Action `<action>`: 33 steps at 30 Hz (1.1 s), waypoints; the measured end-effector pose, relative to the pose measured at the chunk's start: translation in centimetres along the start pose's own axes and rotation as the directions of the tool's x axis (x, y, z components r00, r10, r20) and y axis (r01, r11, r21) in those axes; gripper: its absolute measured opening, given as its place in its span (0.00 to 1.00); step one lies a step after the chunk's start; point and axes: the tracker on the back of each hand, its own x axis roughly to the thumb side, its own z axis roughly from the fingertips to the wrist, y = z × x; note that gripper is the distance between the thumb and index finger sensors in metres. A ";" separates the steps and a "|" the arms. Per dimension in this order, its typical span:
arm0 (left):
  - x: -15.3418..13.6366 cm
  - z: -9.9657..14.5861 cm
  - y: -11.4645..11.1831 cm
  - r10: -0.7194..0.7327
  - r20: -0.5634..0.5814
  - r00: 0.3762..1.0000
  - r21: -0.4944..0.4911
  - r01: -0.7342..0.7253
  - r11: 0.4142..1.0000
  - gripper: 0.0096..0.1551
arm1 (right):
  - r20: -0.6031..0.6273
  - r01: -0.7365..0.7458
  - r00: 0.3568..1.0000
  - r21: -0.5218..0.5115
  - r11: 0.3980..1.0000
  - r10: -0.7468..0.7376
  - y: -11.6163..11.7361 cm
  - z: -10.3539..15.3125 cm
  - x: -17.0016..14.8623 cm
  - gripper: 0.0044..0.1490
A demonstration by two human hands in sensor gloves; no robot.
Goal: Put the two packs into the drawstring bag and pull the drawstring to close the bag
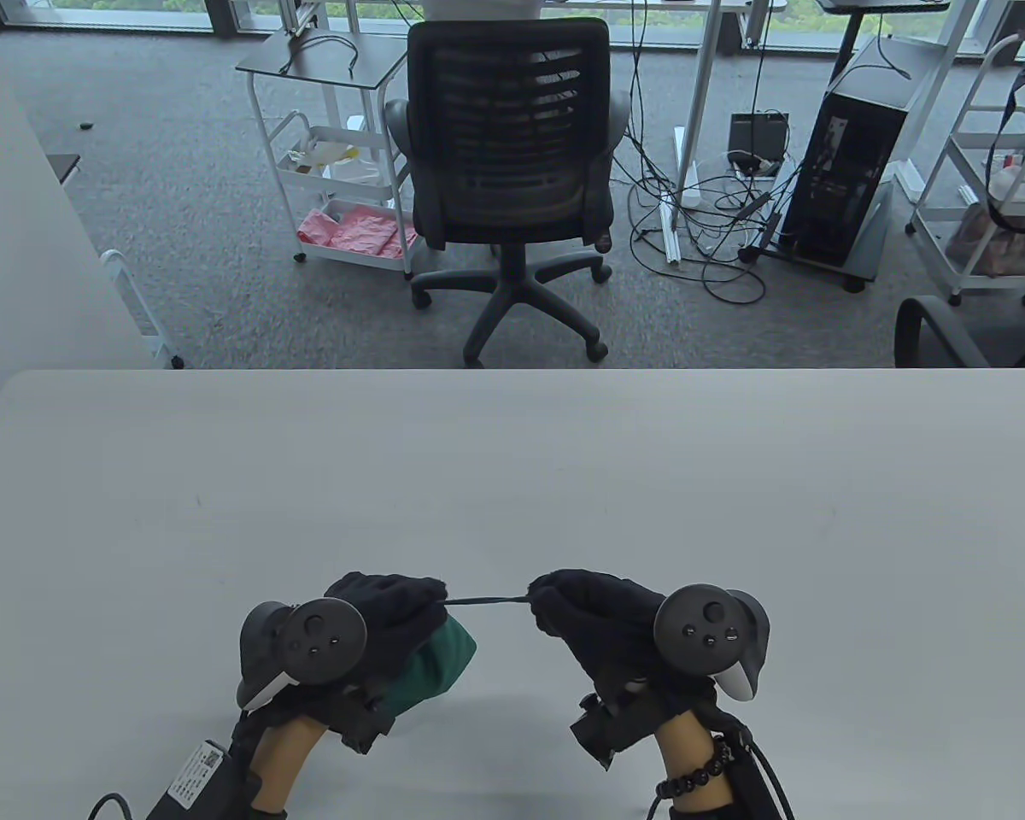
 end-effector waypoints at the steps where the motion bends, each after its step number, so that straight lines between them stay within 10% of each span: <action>1: 0.0 0.0 0.0 0.006 -0.002 1.000 -0.001 -0.006 1.000 0.23 | 0.004 0.000 1.000 0.000 1.000 0.000 -0.1 0.0 0.1 0.22; 13: 0.4 -0.3 -0.4 0.008 0.035 0.999 -0.116 -0.003 0.993 0.24 | -0.007 -0.025 1.000 -0.024 0.999 0.024 -0.8 0.1 -0.1 0.22; 33: -0.4 0.3 0.5 -0.072 -0.017 0.997 0.063 0.073 0.995 0.21 | -0.086 -0.430 0.894 0.111 0.896 0.440 -0.1 0.3 -3.0 0.40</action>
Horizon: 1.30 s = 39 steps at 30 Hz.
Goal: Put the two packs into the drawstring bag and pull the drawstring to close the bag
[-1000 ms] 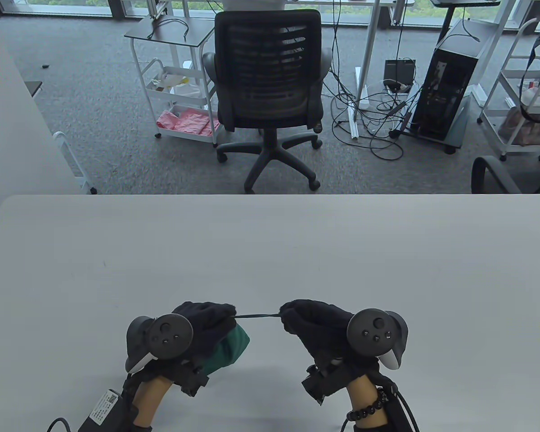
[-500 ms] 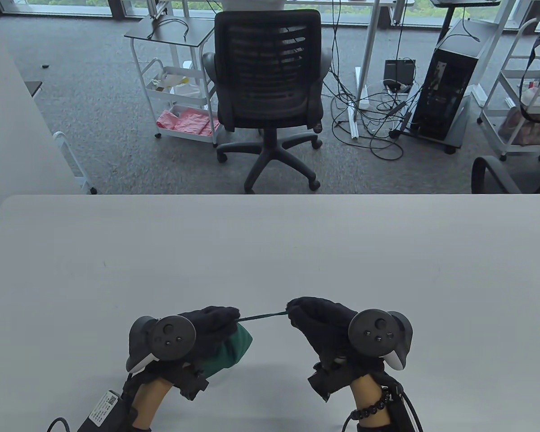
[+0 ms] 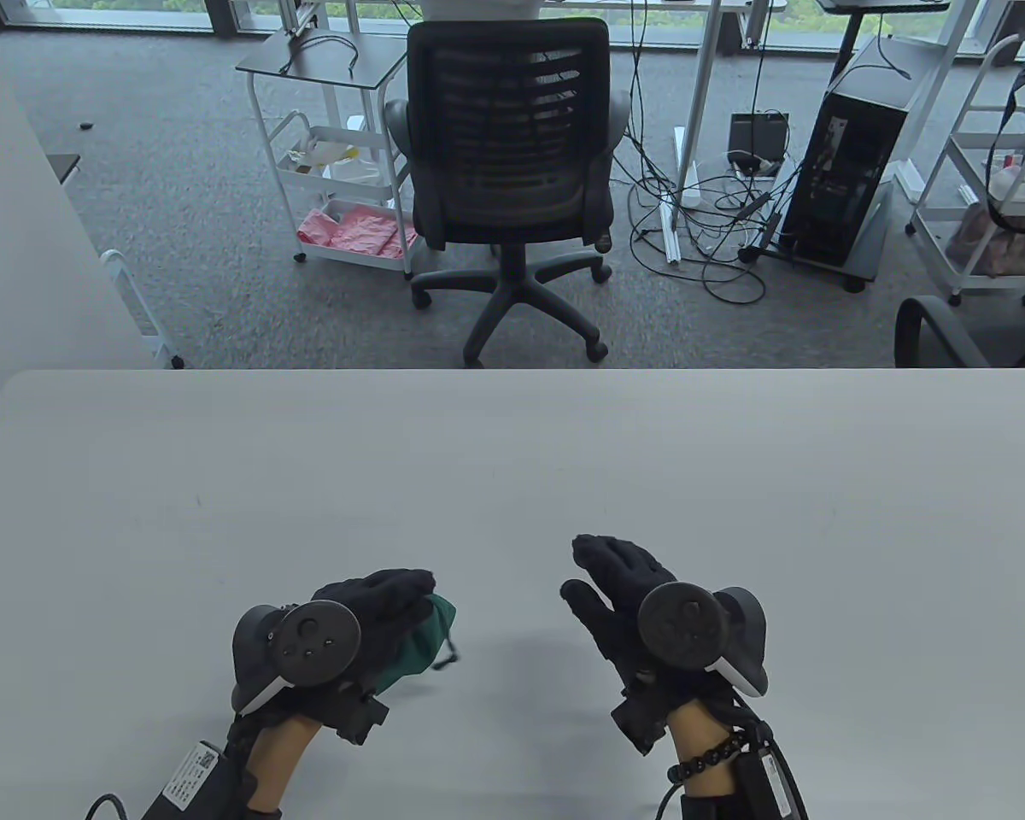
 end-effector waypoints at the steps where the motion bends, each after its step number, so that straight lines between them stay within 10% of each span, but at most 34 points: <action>1: 0.0 0.0 0.0 -0.006 0.005 1.000 0.001 0.006 1.000 0.21 | -0.011 -0.030 0.999 0.021 0.999 0.030 0.2 0.0 -0.1 0.42; 14: 0.7 -1.1 -0.8 -0.053 0.091 0.994 -0.012 0.054 0.998 0.21 | -0.117 -0.180 0.971 0.211 0.961 0.208 1.2 -0.4 -2.4 0.53; 29: 0.6 -9.7 -5.9 -0.155 0.148 0.977 0.013 0.155 0.988 0.20 | -0.194 -0.154 0.963 0.172 0.973 0.186 0.8 -0.3 -4.0 0.51; 39: 2.5 -8.4 -8.9 -0.211 0.305 0.929 -0.088 0.248 0.965 0.20 | -0.197 -0.133 0.966 0.184 0.974 0.169 1.0 -0.3 -3.9 0.50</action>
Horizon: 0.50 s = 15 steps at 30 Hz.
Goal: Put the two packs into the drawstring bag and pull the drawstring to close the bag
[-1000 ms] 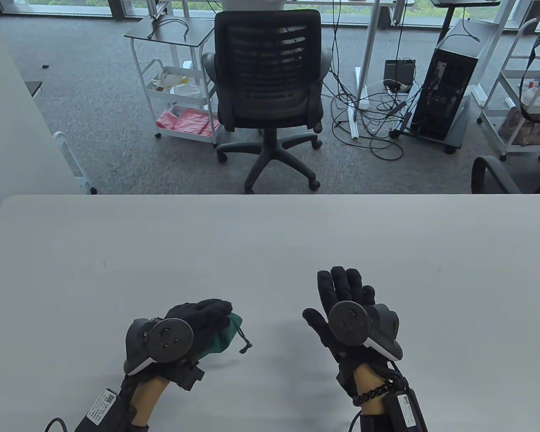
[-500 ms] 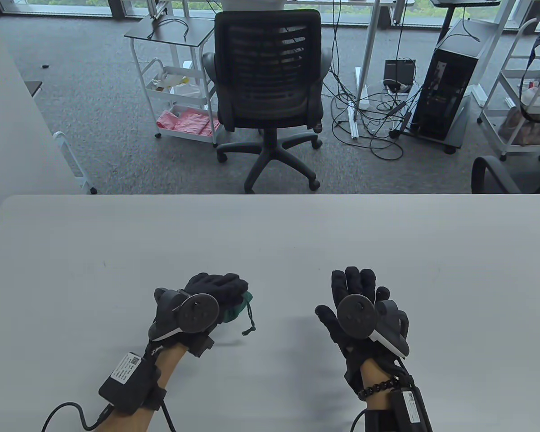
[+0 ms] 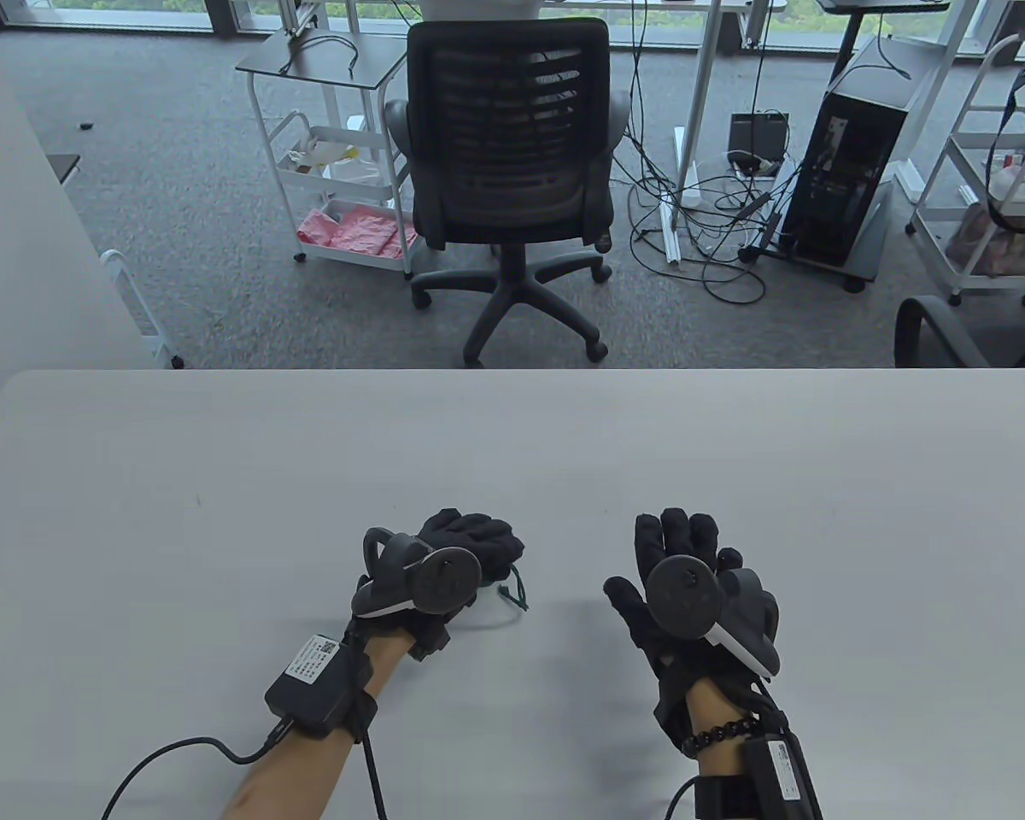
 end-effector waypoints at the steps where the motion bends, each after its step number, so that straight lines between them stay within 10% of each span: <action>1: 0.3 0.3 0.0 -0.018 0.017 1.000 -0.008 0.018 1.000 0.20 | 0.000 -0.002 1.000 -0.001 1.000 0.002 0.0 0.0 0.0 0.50; 15: 3.7 3.3 -3.1 -0.153 0.150 0.977 -0.182 0.179 0.967 0.20 | 0.006 -0.015 1.000 0.018 1.000 0.015 0.3 0.0 0.5 0.50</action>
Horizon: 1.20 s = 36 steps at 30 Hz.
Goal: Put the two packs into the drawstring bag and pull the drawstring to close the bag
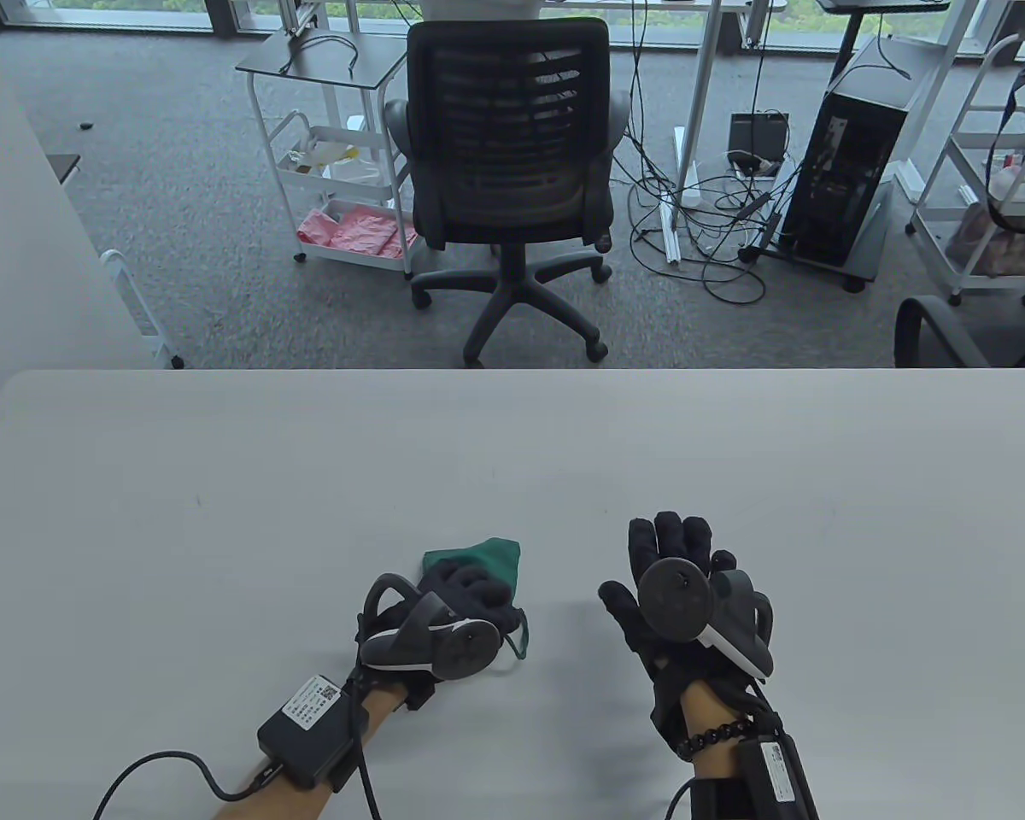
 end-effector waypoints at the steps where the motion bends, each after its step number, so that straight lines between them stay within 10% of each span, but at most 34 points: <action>1: 0.4 0.0 -0.2 -0.018 0.007 1.000 -0.006 0.018 1.000 0.20 | 0.000 0.000 1.000 0.000 1.000 0.000 0.0 0.0 0.0 0.50; 13: 2.7 0.5 -1.7 -0.058 0.064 0.996 -0.126 0.066 0.990 0.26 | 0.000 0.011 1.000 0.011 1.000 -0.011 0.0 0.0 0.0 0.50; 22: 0.8 1.8 1.7 -0.025 -0.031 0.999 -0.037 0.024 0.999 0.28 | -0.004 0.018 1.000 0.004 1.000 -0.018 -0.1 0.0 -0.3 0.49; 29: -3.9 4.8 5.6 -0.001 -0.321 0.947 -0.059 -0.019 0.998 0.36 | 0.003 0.018 1.000 0.008 1.000 -0.018 -0.2 0.0 -0.4 0.49; 36: -9.0 8.5 4.3 0.112 -0.564 0.818 -0.124 -0.219 0.968 0.49 | 0.023 0.015 1.000 -0.019 1.000 -0.015 -0.6 0.3 -0.2 0.49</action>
